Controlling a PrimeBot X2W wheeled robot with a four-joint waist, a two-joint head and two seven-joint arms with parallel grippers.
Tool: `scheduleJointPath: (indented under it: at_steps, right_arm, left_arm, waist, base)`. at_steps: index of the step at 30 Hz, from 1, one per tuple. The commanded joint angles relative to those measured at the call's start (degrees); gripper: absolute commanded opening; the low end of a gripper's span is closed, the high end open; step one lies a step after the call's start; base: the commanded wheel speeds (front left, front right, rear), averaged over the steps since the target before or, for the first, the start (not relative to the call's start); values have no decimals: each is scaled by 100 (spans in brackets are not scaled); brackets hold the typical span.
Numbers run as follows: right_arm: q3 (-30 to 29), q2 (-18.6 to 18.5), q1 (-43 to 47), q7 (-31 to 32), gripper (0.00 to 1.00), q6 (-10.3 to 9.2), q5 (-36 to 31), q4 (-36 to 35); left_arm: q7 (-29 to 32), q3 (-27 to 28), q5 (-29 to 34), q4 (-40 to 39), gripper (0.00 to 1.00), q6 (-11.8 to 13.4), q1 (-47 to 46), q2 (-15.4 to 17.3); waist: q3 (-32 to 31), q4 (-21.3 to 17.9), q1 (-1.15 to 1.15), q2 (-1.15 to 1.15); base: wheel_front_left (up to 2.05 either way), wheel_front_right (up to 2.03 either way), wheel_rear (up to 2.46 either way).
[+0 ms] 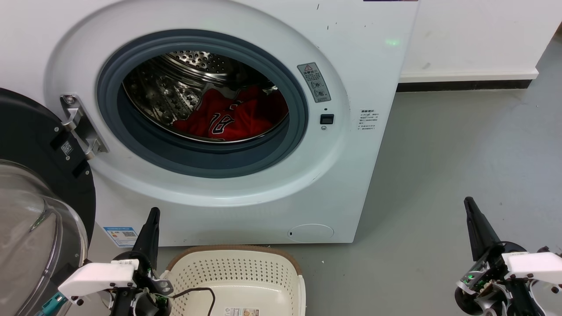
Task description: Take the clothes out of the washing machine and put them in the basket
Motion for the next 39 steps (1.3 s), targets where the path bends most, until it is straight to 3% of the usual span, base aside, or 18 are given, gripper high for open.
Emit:
scheduleJointPath:
  at_steps: [1,22,23,29,30,31,32,33,39]
  right_arm:
    - [2,19,-75,2,0,-2,-25,6]
    - [3,19,-75,1,0,-2,-25,6]
    - [0,1,1,-1,100,0,0,2]
    - [32,5,170,-64,100,-1,-36,180]
    - [40,5,180,-94,100,-1,-59,174]
    - [46,5,190,-124,100,-1,-88,168]
    - [46,5,200,-154,100,-1,-125,163]
    - [45,5,208,-183,100,-1,-167,161]
    - [39,5,244,-351,100,-1,-619,72]
  left_arm:
    - [10,13,1,-4,0,-14,-37,-1]
    - [10,12,1,-5,0,-14,-37,-1]
    - [0,0,0,2,100,0,1,0]
    - [-74,-47,29,150,100,1,182,-18]
    - [-105,-51,56,129,65,1,193,-18]
    - [-134,-53,93,111,53,1,204,-17]
    - [-164,-51,139,96,61,1,214,-17]
    - [-193,-46,192,83,100,1,222,-17]
    - [-360,-12,711,-23,100,0,253,-15]
  waist:
    - [0,0,0,0]
    - [0,0,0,0]
    - [0,0,0,0]
    - [2,3,0,0]
    - [3,5,0,0]
    - [3,7,0,0]
    - [4,9,0,0]
    - [5,10,0,0]
    - [14,21,0,0]
  base:
    - [0,0,0]
    - [0,0,0]
    - [0,0,0]
    - [0,0,0]
    - [0,0,0]
    - [0,0,0]
    - [0,0,0]
    - [0,0,0]
    - [0,0,0]
